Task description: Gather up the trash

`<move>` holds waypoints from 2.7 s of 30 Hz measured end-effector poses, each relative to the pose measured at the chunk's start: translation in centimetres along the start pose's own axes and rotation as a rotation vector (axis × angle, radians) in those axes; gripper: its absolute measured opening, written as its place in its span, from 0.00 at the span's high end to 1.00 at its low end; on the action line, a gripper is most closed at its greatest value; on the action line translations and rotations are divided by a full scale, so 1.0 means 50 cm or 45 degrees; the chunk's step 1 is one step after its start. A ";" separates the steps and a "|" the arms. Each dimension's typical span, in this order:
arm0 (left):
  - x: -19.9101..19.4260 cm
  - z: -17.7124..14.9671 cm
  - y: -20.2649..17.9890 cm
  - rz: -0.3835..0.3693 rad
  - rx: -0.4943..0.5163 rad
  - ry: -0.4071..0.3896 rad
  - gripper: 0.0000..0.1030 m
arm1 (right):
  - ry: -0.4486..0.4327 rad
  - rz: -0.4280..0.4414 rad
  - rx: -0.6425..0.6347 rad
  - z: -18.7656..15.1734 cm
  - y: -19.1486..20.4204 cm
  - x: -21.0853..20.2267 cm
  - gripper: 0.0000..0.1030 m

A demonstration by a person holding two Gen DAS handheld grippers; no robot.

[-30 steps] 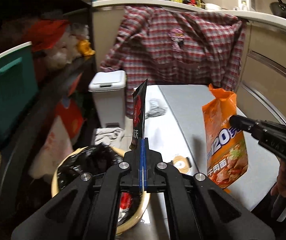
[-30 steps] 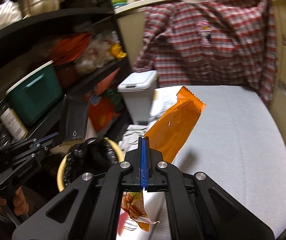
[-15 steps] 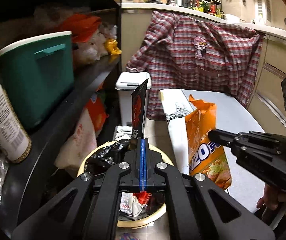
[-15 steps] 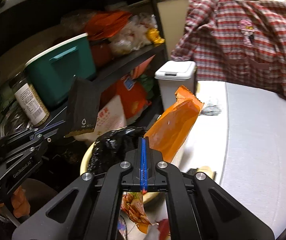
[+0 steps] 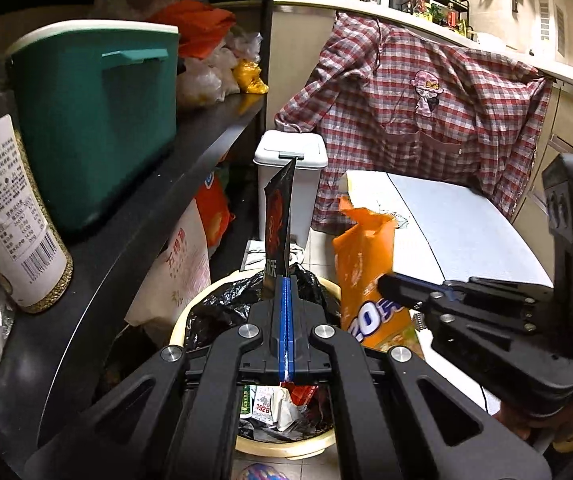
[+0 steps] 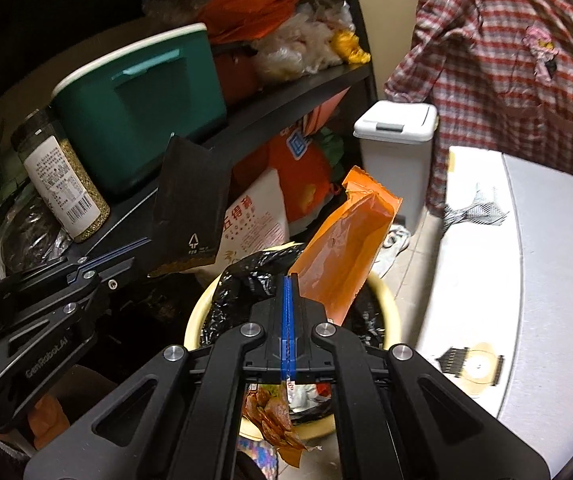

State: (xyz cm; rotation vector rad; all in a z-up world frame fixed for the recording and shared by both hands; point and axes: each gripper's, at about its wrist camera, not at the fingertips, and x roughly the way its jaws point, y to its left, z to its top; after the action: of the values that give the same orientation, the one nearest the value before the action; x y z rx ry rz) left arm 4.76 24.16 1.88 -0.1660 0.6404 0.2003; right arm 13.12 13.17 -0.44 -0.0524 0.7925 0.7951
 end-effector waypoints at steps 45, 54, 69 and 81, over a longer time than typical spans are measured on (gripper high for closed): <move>0.039 -0.015 -0.046 -0.009 0.026 0.043 0.20 | -0.068 -0.209 0.100 -0.062 -0.129 -0.138 0.60; 0.010 0.008 -0.072 0.035 0.039 -0.008 0.11 | -0.154 -0.288 0.171 -0.070 -0.163 -0.224 0.47; -0.093 0.050 -0.186 -0.001 0.086 -0.156 0.07 | -0.371 -0.500 0.073 -0.050 -0.140 -0.382 0.17; -0.163 0.101 -0.291 -0.060 0.148 -0.291 0.07 | -0.559 -0.719 0.077 -0.048 -0.144 -0.503 0.05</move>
State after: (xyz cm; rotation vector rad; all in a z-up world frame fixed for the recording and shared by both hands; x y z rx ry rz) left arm 4.68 10.08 12.14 -0.0450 0.4187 0.1334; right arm 5.47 -8.34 12.58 -0.0422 0.3514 0.2286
